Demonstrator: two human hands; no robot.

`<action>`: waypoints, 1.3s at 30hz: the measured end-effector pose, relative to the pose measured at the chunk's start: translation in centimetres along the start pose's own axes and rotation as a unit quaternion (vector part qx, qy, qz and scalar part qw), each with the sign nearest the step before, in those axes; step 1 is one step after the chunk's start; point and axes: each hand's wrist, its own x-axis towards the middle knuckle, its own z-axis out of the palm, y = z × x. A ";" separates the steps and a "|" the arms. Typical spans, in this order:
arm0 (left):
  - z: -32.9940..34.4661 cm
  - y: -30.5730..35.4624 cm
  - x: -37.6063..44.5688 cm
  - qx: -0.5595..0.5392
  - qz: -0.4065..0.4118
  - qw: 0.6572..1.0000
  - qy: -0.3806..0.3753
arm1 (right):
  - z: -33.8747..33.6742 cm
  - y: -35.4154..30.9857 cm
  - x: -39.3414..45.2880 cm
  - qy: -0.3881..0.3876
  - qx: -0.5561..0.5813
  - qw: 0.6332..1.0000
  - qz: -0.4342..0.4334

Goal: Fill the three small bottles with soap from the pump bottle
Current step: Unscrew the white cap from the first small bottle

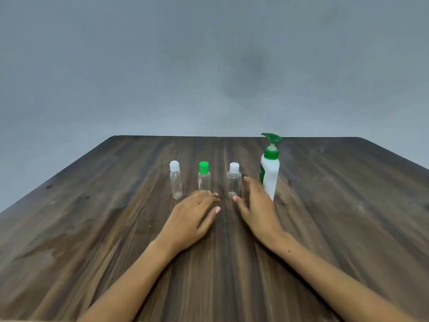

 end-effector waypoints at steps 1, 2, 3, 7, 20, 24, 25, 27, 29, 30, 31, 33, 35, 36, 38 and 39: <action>0.0 -0.2 -0.2 0.006 0.002 1.000 0.004 | 0.6 -0.1 0.3 0.000 0.013 1.000 0.026; -0.2 -0.2 -0.1 0.007 -0.004 1.000 0.003 | 0.8 -0.4 0.6 0.003 0.027 0.999 0.043; -0.1 -0.3 -0.3 0.012 -0.003 1.000 0.011 | 1.3 -0.5 1.0 0.005 0.033 0.998 0.055; -0.2 -0.7 -0.2 0.015 0.001 1.000 0.025 | 2.4 -1.2 2.7 0.022 0.062 0.993 0.100; -1.5 2.6 0.5 -0.265 -0.170 0.949 0.028 | -2.9 -2.4 -2.2 -0.130 0.303 0.943 0.045; -2.3 4.3 1.6 -0.400 -0.221 0.889 0.032 | -3.2 -1.8 -2.1 -0.177 0.319 0.931 0.031; -2.4 4.4 1.8 -0.412 -0.226 0.882 0.034 | -3.1 -1.7 -2.1 -0.183 0.316 0.931 0.026; -2.4 4.2 2.0 -0.410 -0.229 0.882 0.043 | -3.0 -1.9 -2.0 -0.193 0.297 0.935 0.013; -2.4 4.1 2.2 -0.401 -0.237 0.882 0.065 | -2.9 -2.0 -2.1 -0.187 0.267 0.945 0.005; -2.5 4.1 2.3 -0.396 -0.244 0.881 0.083 | -2.9 -2.0 -2.1 -0.175 0.260 0.950 0.004; -2.4 4.3 2.4 -0.385 -0.254 0.881 0.104 | -2.9 -2.0 -2.2 -0.159 0.254 0.954 0.003; -2.3 4.6 2.6 -0.343 -0.267 0.888 0.148 | -2.8 -2.0 -2.2 -0.135 0.244 0.960 0.000; -2.1 4.8 2.6 -0.300 -0.263 0.904 0.157 | -2.7 -1.9 -2.2 -0.128 0.249 0.960 0.001; -2.1 4.6 2.6 -0.301 -0.259 0.908 0.136 | -2.6 -1.9 -2.2 -0.129 0.255 0.958 0.003; -2.0 4.0 2.4 -0.369 -0.237 0.898 0.043 | -2.5 -1.7 -2.1 -0.133 0.268 0.954 0.013; -1.9 3.7 2.2 -0.412 -0.226 0.883 0.000 | -2.5 -1.7 -2.1 -0.137 0.275 0.951 0.016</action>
